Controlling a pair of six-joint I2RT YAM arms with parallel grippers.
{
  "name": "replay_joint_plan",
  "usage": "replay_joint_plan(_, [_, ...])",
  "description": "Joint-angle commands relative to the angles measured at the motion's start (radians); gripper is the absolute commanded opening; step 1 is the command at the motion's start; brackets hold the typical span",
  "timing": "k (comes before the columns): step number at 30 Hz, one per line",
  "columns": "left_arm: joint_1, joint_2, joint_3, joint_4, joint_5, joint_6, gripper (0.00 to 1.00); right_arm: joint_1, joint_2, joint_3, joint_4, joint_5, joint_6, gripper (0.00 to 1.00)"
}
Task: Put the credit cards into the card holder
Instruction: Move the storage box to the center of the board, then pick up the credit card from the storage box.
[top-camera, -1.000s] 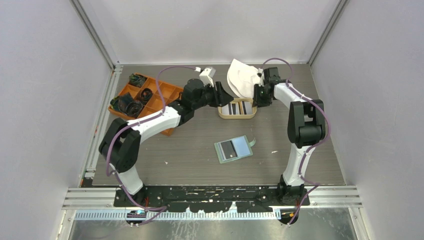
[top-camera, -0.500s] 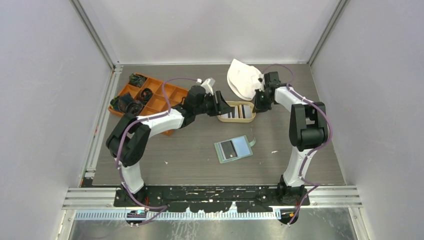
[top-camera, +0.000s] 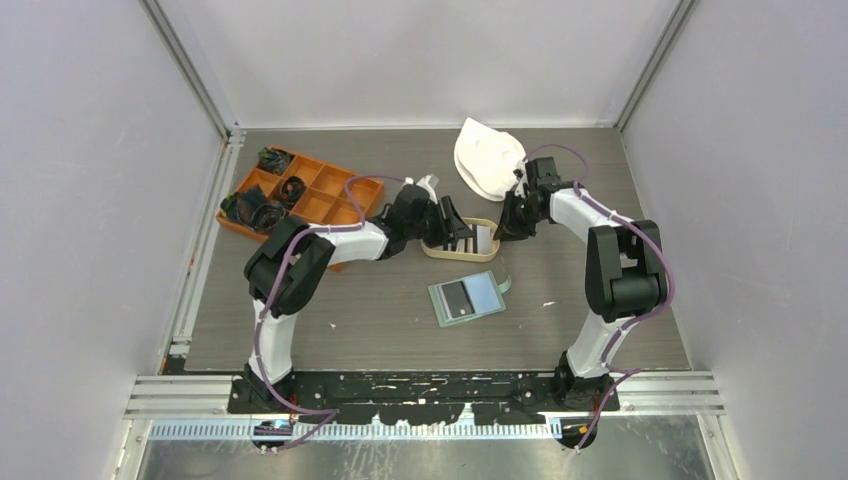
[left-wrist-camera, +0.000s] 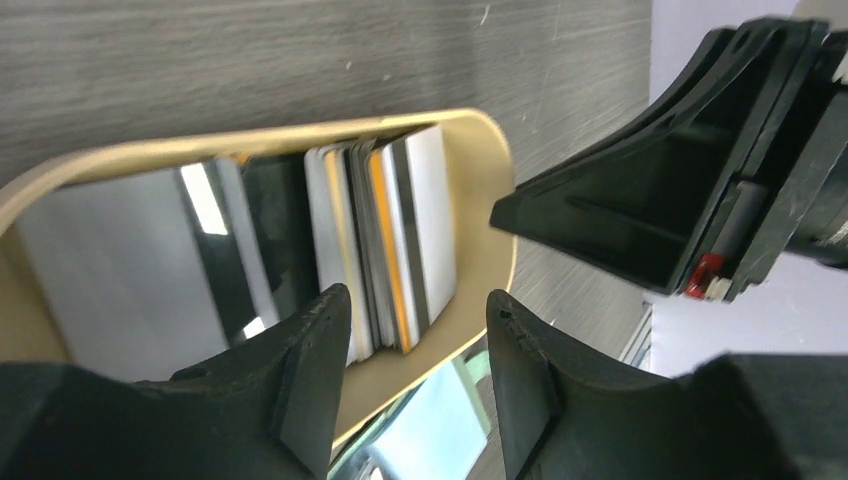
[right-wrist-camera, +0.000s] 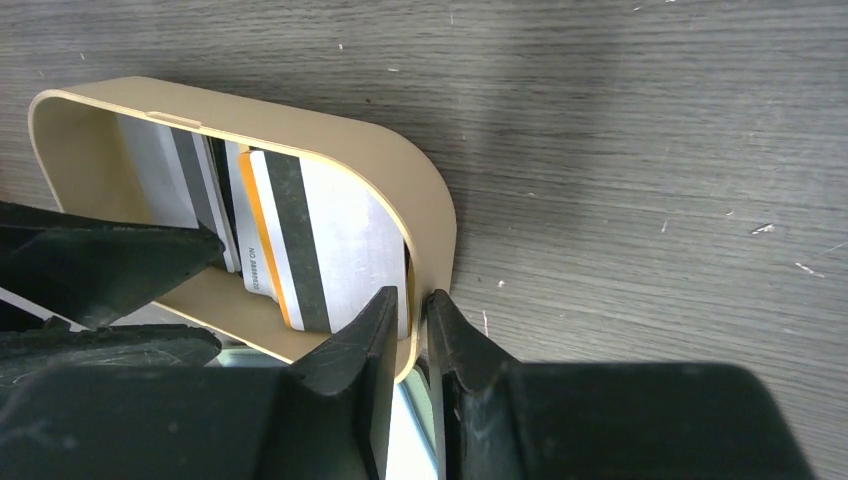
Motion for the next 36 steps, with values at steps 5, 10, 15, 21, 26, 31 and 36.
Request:
replay_joint_plan(5, [-0.018, 0.061, 0.126, 0.014, -0.004, -0.032, 0.53, 0.014, -0.009, 0.018, 0.043, -0.053, 0.022, 0.23])
replay_joint_plan(10, [-0.025, 0.086, 0.159, -0.052, -0.028, -0.028, 0.52, 0.015, -0.003, 0.022, 0.041, -0.058, 0.019, 0.24])
replay_joint_plan(15, [-0.031, 0.085, 0.188, -0.127, -0.072, 0.003, 0.52, 0.015, 0.004, 0.025, 0.037, -0.060, 0.017, 0.24])
replay_joint_plan(21, [-0.032, 0.123, 0.234, -0.124, 0.006, -0.025, 0.47, 0.017, 0.010, 0.030, 0.033, -0.066, 0.013, 0.23])
replay_joint_plan(26, [-0.034, 0.135, 0.249, -0.074, 0.068, -0.060, 0.41, 0.016, 0.012, 0.032, 0.030, -0.070, 0.011, 0.23])
replay_joint_plan(31, [-0.035, 0.127, 0.244, -0.016, 0.105, -0.085, 0.35, 0.016, 0.009, 0.035, 0.028, -0.074, 0.010, 0.23])
replay_joint_plan(36, [-0.039, 0.120, 0.220, 0.053, 0.139, -0.121, 0.25, 0.016, 0.009, 0.036, 0.026, -0.074, 0.008, 0.23])
